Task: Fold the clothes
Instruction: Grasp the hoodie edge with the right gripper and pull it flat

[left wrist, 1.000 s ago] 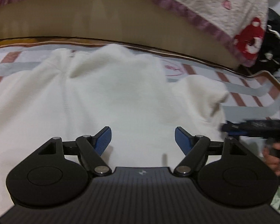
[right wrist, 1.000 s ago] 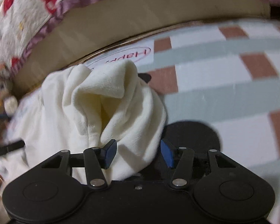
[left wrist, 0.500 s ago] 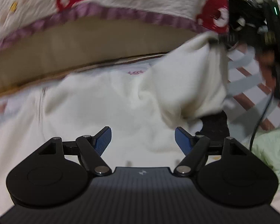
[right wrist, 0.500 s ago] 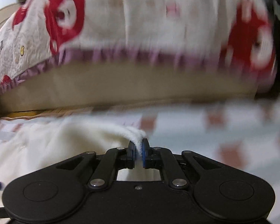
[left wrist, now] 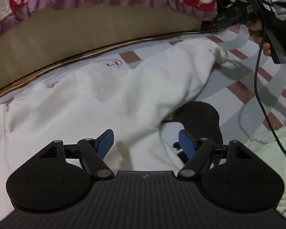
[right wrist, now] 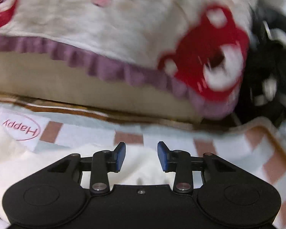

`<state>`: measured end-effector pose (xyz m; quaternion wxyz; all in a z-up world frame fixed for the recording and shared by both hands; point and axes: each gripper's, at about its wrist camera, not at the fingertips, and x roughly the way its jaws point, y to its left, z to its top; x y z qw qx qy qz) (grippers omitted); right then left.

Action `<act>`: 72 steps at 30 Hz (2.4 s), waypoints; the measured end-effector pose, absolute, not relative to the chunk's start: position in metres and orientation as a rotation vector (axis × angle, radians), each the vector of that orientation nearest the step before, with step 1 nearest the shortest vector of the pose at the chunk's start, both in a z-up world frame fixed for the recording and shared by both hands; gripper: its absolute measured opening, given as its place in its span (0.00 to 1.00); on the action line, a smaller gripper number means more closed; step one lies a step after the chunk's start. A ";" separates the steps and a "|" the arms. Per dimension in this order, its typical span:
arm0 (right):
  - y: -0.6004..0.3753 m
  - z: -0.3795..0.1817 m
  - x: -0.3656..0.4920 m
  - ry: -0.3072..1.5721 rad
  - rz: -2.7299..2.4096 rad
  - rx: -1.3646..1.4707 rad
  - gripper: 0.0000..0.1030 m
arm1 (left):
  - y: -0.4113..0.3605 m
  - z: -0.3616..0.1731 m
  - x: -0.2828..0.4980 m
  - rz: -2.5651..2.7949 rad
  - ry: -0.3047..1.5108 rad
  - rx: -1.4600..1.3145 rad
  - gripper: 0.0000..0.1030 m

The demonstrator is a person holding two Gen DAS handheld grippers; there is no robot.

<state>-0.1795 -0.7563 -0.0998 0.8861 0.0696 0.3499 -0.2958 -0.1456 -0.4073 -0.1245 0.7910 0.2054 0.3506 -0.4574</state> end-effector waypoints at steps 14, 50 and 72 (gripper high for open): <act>-0.783 -0.189 -0.246 0.616 -0.490 0.968 0.65 | -0.403 -0.156 -0.110 -0.866 0.892 0.274 0.09; -0.684 -0.087 -0.214 0.756 -0.695 0.179 0.63 | -0.082 -0.100 0.050 -0.299 0.841 0.076 0.41; -0.497 -0.112 0.063 0.999 0.246 0.206 0.66 | -0.123 -0.144 0.197 -0.638 0.929 0.331 0.49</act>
